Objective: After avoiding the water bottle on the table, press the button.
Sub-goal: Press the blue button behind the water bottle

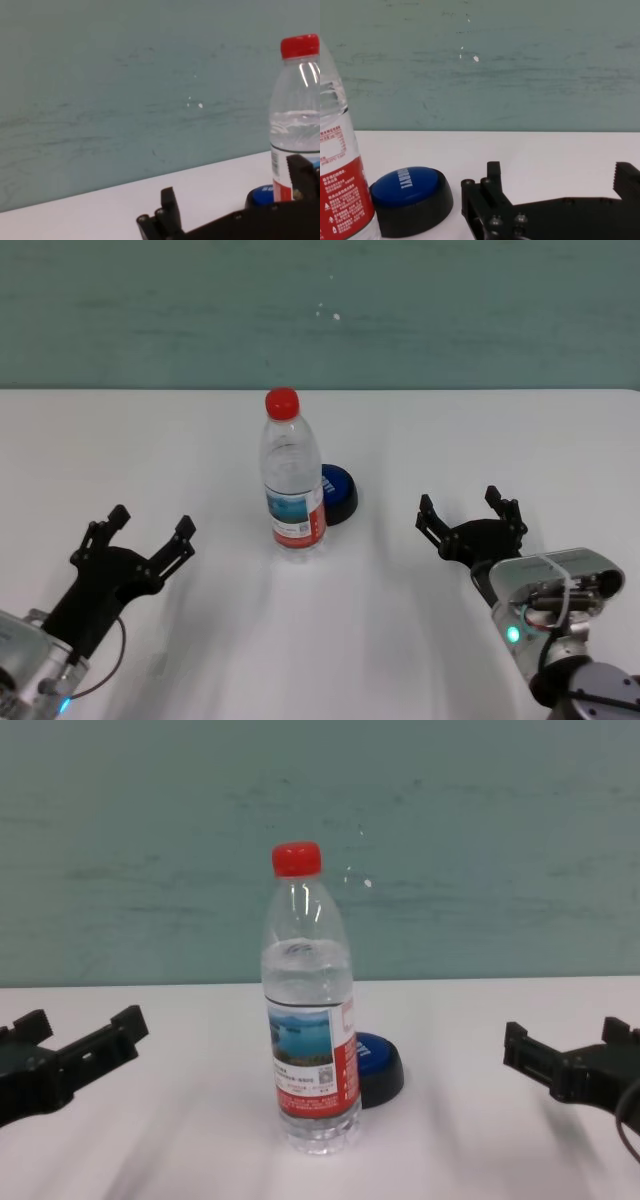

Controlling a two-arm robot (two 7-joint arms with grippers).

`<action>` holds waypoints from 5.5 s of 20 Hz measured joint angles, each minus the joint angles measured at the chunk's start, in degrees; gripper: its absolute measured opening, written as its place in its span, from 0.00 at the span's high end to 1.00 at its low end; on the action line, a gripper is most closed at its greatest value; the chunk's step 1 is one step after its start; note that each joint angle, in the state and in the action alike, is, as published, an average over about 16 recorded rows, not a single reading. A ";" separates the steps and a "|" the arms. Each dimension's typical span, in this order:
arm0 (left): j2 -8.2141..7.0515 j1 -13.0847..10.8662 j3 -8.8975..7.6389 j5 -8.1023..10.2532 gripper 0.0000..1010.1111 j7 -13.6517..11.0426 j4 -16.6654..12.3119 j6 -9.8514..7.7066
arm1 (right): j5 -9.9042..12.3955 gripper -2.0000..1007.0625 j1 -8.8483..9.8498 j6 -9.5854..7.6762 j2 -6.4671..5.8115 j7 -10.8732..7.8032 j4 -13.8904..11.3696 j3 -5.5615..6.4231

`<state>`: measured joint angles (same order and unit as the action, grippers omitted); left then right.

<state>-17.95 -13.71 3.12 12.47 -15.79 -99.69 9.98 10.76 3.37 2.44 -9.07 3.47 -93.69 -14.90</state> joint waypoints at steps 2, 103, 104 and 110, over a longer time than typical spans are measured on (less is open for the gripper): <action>0.05 -0.10 0.27 -0.41 0.00 0.09 -0.01 0.18 | 0.00 0.00 0.00 0.00 0.00 0.00 0.00 0.00; 4.38 4.32 2.23 -5.55 0.00 3.58 4.42 -0.80 | 0.00 0.00 0.00 0.00 0.01 0.00 0.00 0.00; 4.43 4.51 2.14 -5.57 0.00 3.66 4.59 -0.84 | 0.00 0.00 0.00 0.00 0.00 0.00 0.00 0.00; 4.90 5.66 1.85 -5.81 0.00 4.09 5.57 -1.04 | 0.00 0.00 0.00 0.00 0.00 0.00 0.00 0.00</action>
<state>-13.05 -8.04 4.98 6.66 -11.70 -94.12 8.94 10.76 3.37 2.44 -9.07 3.47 -93.69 -14.90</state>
